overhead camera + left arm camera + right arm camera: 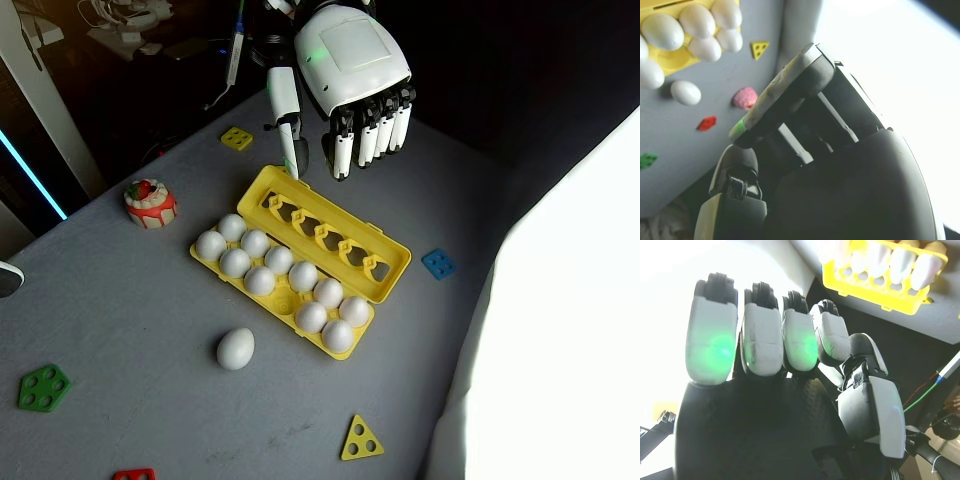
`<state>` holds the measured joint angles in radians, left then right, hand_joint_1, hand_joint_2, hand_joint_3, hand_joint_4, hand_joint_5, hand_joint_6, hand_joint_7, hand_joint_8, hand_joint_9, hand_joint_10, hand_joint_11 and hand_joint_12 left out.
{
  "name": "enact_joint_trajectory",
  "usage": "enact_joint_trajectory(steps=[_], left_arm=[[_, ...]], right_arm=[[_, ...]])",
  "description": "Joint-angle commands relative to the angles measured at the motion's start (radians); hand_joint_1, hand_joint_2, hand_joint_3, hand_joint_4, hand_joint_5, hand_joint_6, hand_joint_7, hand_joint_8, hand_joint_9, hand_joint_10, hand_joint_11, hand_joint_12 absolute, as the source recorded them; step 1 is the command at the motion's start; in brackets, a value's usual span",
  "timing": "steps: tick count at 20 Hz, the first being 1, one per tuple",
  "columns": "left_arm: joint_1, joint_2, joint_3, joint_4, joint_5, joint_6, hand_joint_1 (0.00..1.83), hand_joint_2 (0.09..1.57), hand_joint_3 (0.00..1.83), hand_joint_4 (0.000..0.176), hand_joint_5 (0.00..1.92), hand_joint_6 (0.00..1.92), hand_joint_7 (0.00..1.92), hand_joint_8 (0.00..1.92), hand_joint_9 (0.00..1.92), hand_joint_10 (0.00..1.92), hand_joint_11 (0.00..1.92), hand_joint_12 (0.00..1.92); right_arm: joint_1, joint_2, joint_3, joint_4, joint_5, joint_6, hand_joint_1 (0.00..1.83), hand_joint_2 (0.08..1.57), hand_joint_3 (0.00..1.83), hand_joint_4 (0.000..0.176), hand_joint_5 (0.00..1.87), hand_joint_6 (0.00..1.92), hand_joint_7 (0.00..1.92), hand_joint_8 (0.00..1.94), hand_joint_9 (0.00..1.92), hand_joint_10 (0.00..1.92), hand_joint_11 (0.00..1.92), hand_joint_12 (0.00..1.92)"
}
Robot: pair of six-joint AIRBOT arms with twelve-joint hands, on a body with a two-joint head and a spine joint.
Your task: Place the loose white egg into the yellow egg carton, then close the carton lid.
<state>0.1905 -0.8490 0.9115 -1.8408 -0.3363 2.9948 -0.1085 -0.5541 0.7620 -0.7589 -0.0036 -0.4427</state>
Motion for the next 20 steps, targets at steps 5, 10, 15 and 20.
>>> enact_joint_trajectory(steps=[5,10,15,20], left_arm=[[-0.016,0.006,-0.008,0.033,0.019,0.003,0.48,1.34,0.01,0.005,0.3,0.0,0.36,0.0,0.38,0.11,0.0,1.19],[-0.021,0.007,-0.033,0.033,0.018,0.003,0.26,1.35,0.0,0.021,0.17,0.0,0.19,0.0,0.2,0.0,0.0,0.76],[-0.021,0.015,-0.062,0.032,0.019,0.003,0.3,1.36,0.0,0.016,0.13,0.0,0.15,0.0,0.15,0.0,0.0,0.71],[-0.006,0.01,-0.089,-0.013,0.007,0.003,0.36,1.34,0.0,0.02,0.12,0.01,0.15,0.01,0.16,0.01,0.0,0.63]], right_arm=[[0.013,0.007,0.0,0.003,0.077,0.001,0.45,1.26,0.06,0.0,0.02,0.31,0.18,0.01,0.0,0.45,0.0,1.04],[0.0,0.006,0.001,0.015,0.121,0.003,0.33,1.28,0.0,0.0,0.08,0.07,0.13,0.0,0.04,0.13,0.0,0.19],[-0.086,-0.025,0.041,0.22,0.276,-0.021,0.39,1.26,0.0,0.0,0.08,0.03,0.13,0.0,0.05,0.12,0.0,0.24],[-0.352,-0.091,0.05,0.793,0.717,-0.566,0.67,1.12,0.0,0.0,0.04,0.0,0.06,0.0,0.0,0.12,0.0,0.1]])
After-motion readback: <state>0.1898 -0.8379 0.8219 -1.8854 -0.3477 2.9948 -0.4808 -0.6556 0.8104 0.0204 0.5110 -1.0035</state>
